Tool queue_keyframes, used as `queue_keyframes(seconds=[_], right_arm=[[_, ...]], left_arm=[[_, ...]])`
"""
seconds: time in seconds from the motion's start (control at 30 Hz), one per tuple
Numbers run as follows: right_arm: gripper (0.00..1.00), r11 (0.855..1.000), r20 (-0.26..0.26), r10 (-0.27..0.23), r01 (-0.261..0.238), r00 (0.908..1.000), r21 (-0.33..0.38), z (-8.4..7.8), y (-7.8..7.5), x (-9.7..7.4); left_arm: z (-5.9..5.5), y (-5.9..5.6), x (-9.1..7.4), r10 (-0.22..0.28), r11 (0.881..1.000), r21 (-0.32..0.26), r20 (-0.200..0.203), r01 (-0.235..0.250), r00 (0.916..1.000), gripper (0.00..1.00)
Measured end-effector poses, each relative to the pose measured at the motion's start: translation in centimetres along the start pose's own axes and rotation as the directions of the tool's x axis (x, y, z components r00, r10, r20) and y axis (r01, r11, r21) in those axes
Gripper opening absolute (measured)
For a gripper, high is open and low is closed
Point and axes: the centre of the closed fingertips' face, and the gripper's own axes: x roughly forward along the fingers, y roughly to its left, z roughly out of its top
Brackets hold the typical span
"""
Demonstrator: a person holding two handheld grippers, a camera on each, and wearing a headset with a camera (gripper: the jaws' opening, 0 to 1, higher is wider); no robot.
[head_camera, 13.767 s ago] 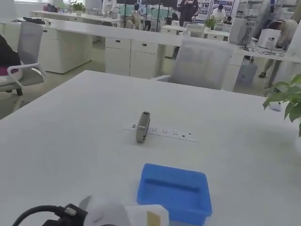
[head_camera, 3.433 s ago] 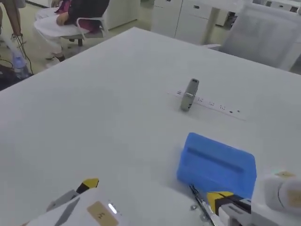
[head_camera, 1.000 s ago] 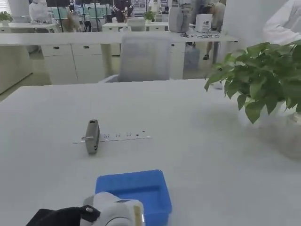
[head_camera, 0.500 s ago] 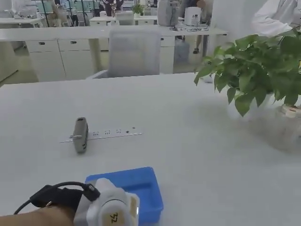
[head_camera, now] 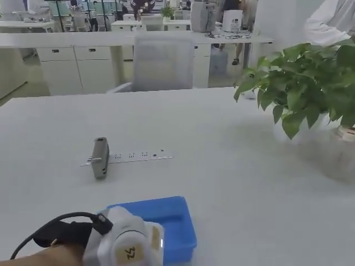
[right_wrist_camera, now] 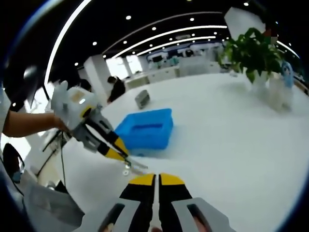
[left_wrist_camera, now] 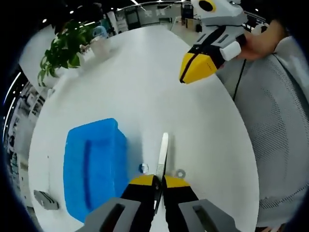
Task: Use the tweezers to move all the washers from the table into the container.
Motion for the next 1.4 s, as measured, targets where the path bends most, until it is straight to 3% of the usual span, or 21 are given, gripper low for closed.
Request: queue_keyframes(seconds=[0.07, 0.17, 0.27, 0.33, 0.43, 0.53, 0.57, 0.6, 0.67, 0.7, 0.73, 0.8, 0.93, 1.03, 1.13, 1.17, 1.27, 1.4], right_arm=[[0.00, 0.999, 0.020, 0.002, -0.001, 0.9998, -0.045, 0.6, 0.2, 0.0], [0.05, 0.998, 0.037, 0.067, -0.068, 0.9971, 0.019, 1.1, 1.4, 0.1], [0.08, 0.988, 0.035, 0.147, -0.149, 0.9885, 0.034, 1.6, 2.9, 0.4], [0.10, 0.987, 0.043, 0.158, -0.159, 0.9865, 0.028, 2.3, 3.5, 0.5], [0.11, 0.977, 0.075, 0.201, -0.205, 0.9767, 0.058, 4.0, 4.8, 0.9], [0.12, 0.973, 0.111, 0.212, -0.221, 0.9709, 0.074, 5.6, 5.4, 1.2], [0.13, 0.971, 0.128, 0.213, -0.225, 0.9687, 0.086, 6.3, 5.6, 1.4], [0.13, 0.968, 0.138, 0.215, -0.229, 0.9668, 0.098, 6.6, 5.7, 1.4], [0.13, 0.961, 0.154, 0.229, -0.248, 0.9612, 0.121, 7.3, 6.1, 1.5], [0.14, 0.960, 0.164, 0.227, -0.249, 0.9600, 0.127, 7.7, 6.2, 1.6], [0.14, 0.958, 0.174, 0.230, -0.254, 0.9574, 0.129, 8.0, 6.5, 1.6], [0.14, 0.956, 0.179, 0.232, -0.258, 0.9560, 0.137, 8.4, 6.8, 1.8], [0.10, 0.955, 0.169, 0.233, -0.258, 0.9576, 0.144, 8.3, 7.3, 2.5], [0.05, 0.956, 0.158, 0.239, -0.261, 0.9581, 0.137, 8.3, 7.6, 2.8], [0.04, 0.954, 0.137, 0.252, -0.269, 0.9581, 0.132, 8.1, 7.8, 3.3], [0.04, 0.953, 0.104, 0.264, -0.276, 0.9588, 0.122, 7.7, 8.0, 3.5], [0.03, 0.955, 0.084, 0.278, -0.285, 0.9569, 0.083, 7.5, 8.3, 3.9], [0.03, 0.953, 0.062, 0.298, -0.301, 0.9525, 0.040, 7.6, 8.3, 4.4]], left_arm=[[0.6, -0.2, -0.8, 0.033, 0.998, -0.051, 0.055, -0.030, 0.9979, 0.02], [1.5, -0.3, -1.8, 0.074, 0.992, -0.107, 0.120, -0.062, 0.9899, 0.02], [2.7, -0.5, -3.1, 0.126, 0.978, -0.190, 0.207, -0.087, 0.9702, 0.02], [3.4, -0.4, -3.9, 0.173, 0.963, -0.248, 0.251, -0.109, 0.9524, 0.02], [4.4, 0.1, -5.4, 0.276, 0.927, -0.334, 0.311, -0.168, 0.9094, 0.02], [4.9, 0.1, -6.5, 0.352, 0.909, -0.338, 0.312, -0.243, 0.8825, 0.02], [5.2, 0.2, -6.9, 0.380, 0.899, -0.348, 0.319, -0.266, 0.8681, 0.02], [5.7, 0.3, -7.5, 0.420, 0.880, -0.380, 0.338, -0.286, 0.8425, 0.02], [5.9, 0.4, -8.1, 0.459, 0.861, -0.394, 0.330, -0.321, 0.8247, 0.02], [6.1, 0.5, -8.6, 0.495, 0.846, -0.392, 0.326, -0.361, 0.8056, 0.02], [6.3, 0.3, -8.7, 0.502, 0.841, -0.402, 0.328, -0.362, 0.8004, 0.02], [6.9, 0.2, -9.2, 0.547, 0.808, -0.455, 0.340, -0.375, 0.7650, 0.02], [7.2, -0.1, -9.6, 0.589, 0.775, -0.496, 0.343, -0.392, 0.7319, 0.02], [7.0, -0.3, -9.4, 0.614, 0.750, -0.525, 0.330, -0.401, 0.7168, 0.02], [6.6, -0.4, -9.3, 0.630, 0.735, -0.543, 0.327, -0.406, 0.7043, 0.00], [6.4, -0.6, -8.9, 0.626, 0.736, -0.543, 0.320, -0.404, 0.7108, 0.00], [5.8, -0.8, -8.9, 0.624, 0.734, -0.552, 0.319, -0.396, 0.7137, 0.00], [4.5, -1.0, -9.2, 0.594, 0.738, -0.583, 0.324, -0.340, 0.7362, 0.10]])
